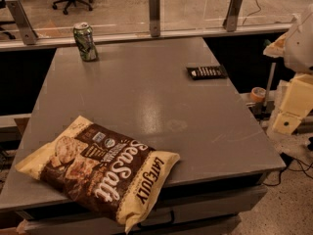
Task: Move brown chip bag near rxbar chocolate
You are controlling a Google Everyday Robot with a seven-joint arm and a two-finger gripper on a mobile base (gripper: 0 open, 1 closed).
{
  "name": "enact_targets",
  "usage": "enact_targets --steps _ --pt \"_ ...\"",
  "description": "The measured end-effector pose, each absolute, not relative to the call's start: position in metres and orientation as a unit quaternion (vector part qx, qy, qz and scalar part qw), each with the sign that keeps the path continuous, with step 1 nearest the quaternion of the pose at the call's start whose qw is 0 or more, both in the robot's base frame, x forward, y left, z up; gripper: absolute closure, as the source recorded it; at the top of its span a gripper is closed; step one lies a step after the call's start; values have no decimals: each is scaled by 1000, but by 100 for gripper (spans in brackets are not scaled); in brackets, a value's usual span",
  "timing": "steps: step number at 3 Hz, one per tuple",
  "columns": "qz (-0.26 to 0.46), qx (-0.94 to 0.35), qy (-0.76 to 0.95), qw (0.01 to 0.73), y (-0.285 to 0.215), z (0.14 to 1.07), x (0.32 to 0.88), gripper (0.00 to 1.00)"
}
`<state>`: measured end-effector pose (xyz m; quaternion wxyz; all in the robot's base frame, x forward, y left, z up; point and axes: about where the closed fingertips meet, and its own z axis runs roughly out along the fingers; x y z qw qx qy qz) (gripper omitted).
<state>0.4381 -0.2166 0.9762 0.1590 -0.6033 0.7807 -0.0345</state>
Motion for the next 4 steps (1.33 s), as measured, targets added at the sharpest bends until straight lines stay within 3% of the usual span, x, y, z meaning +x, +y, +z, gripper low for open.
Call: enact_targets --steps 1,4 --pt "-34 -603 781 159 -217 976 438 0" --pt "181 -642 727 163 -51 911 417 0"
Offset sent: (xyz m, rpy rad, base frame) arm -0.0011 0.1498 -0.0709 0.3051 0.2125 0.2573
